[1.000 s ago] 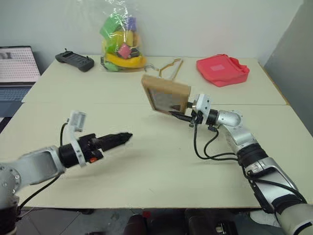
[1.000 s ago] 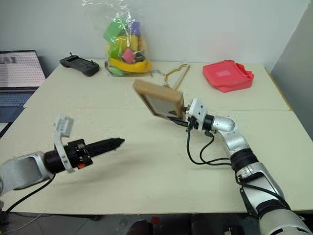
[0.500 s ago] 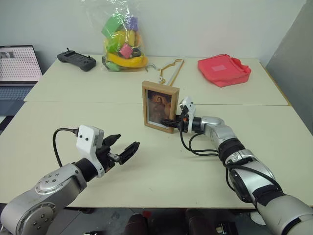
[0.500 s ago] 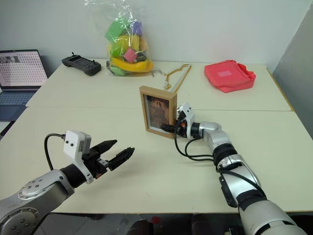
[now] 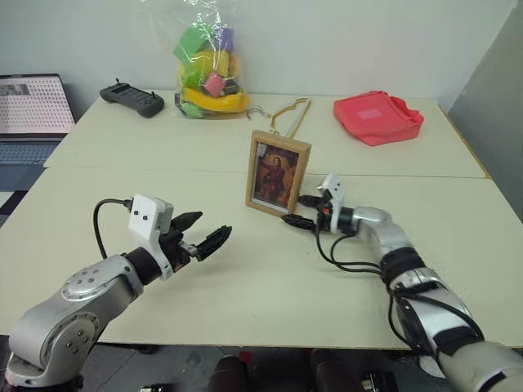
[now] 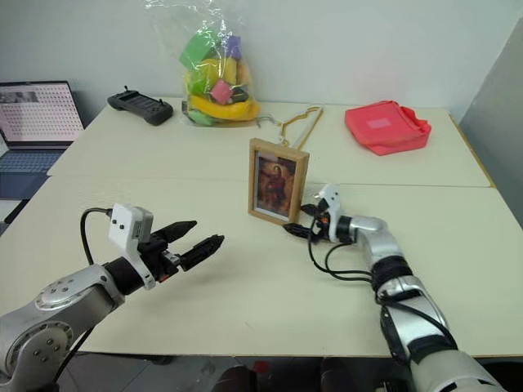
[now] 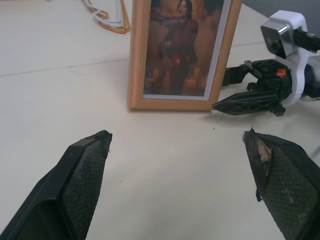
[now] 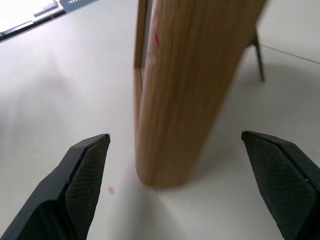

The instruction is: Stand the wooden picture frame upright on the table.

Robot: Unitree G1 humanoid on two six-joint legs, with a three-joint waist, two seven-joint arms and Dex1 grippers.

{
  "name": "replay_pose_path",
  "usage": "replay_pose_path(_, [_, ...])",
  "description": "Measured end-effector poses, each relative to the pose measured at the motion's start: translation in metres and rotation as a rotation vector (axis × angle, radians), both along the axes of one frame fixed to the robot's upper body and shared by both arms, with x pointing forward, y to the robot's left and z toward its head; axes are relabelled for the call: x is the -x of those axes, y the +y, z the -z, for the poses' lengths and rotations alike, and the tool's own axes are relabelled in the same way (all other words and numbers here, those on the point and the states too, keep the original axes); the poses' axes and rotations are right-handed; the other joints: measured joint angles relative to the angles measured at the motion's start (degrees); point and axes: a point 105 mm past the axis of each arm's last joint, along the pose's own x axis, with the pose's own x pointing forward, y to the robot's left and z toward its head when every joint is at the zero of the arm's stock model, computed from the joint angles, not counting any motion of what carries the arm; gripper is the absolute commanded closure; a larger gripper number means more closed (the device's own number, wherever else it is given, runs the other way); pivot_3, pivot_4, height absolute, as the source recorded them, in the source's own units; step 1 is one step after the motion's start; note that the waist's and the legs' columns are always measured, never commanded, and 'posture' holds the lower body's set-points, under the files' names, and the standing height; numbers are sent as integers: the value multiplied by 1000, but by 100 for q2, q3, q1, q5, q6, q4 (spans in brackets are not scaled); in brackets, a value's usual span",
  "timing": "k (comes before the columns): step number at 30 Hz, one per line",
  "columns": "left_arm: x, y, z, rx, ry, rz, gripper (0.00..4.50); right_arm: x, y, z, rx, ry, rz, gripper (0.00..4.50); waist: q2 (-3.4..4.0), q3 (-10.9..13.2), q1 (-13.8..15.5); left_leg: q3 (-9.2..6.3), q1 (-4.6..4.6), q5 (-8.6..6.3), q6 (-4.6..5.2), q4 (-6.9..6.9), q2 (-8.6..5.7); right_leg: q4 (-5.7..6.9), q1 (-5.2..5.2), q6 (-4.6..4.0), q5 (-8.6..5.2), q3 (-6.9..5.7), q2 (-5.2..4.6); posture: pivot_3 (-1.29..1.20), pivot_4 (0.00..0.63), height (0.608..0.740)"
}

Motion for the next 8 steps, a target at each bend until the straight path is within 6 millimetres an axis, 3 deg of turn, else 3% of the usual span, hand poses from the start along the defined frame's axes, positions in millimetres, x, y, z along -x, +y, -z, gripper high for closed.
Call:
replay_pose_path(2, [-6, 10, -4, -21, 12, -2, 0, 11, -32, 0, 89, -31, 24, 86, 3, 2, 13, 1, -1, 0, 0, 2, -1, -1, -1, 0, 0, -1, -1, 0, 150, 740])
replay_pose_path(4, [-15, 22, -14, -38, 18, 0, 0, 22, -56, -12, 150, -60, 36, 86, 6, 4, -10, -1, 0, -1, 2, 2, -1, 2, -2, 1, 0, 0, 2, 0, 150, 740])
replay_pose_path(8, [-26, 42, -44, -98, 6, 58, 0, 48, -59, -72, 120, -133, -15, 86, 11, 8, -143, -3, 19, -2, 3, -14, 9, 5, -2, -2, -2, 9, 21, 0, 150, 740])
